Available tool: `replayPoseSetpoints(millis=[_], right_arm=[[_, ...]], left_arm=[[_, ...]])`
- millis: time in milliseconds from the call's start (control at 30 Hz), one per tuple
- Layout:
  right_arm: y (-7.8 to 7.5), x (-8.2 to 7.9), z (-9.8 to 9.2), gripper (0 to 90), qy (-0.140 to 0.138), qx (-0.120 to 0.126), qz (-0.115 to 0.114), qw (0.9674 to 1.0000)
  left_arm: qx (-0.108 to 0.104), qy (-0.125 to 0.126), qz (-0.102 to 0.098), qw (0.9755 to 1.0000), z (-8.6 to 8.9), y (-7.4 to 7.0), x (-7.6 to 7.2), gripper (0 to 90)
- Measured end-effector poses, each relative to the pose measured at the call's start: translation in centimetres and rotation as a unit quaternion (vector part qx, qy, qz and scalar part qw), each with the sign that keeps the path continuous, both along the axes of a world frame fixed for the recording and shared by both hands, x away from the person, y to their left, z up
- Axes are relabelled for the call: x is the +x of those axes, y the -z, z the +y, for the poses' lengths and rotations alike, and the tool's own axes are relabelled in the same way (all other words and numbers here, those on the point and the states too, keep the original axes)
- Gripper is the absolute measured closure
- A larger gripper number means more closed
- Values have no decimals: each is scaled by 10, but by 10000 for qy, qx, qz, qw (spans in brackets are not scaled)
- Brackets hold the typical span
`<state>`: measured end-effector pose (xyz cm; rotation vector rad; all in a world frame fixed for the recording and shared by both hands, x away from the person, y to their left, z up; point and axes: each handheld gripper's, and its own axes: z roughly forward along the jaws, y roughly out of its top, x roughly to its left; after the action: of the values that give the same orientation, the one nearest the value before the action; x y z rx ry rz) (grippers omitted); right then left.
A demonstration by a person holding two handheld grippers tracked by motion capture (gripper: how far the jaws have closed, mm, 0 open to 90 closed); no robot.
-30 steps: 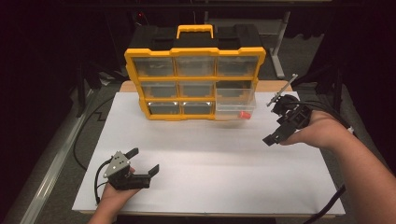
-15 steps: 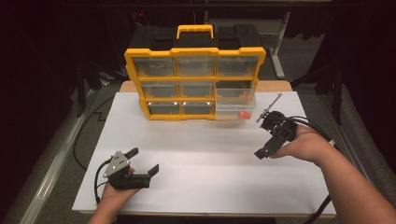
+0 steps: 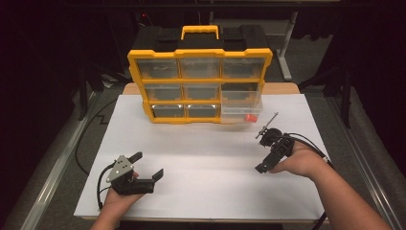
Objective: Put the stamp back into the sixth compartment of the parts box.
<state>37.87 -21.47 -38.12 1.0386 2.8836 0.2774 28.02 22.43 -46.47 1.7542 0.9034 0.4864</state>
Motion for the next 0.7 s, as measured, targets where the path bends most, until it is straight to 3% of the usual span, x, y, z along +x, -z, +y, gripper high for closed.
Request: replayPoseSetpoints(millis=[333,700], right_arm=[[35,-2,6,0,111,-102,50,9999],[50,-5,8,0,204,-34,1,9998]], left_arm=[[8,-14,16,10000,-1,0,0,2],[4,-17,24,10000,-1,0,0,2]])
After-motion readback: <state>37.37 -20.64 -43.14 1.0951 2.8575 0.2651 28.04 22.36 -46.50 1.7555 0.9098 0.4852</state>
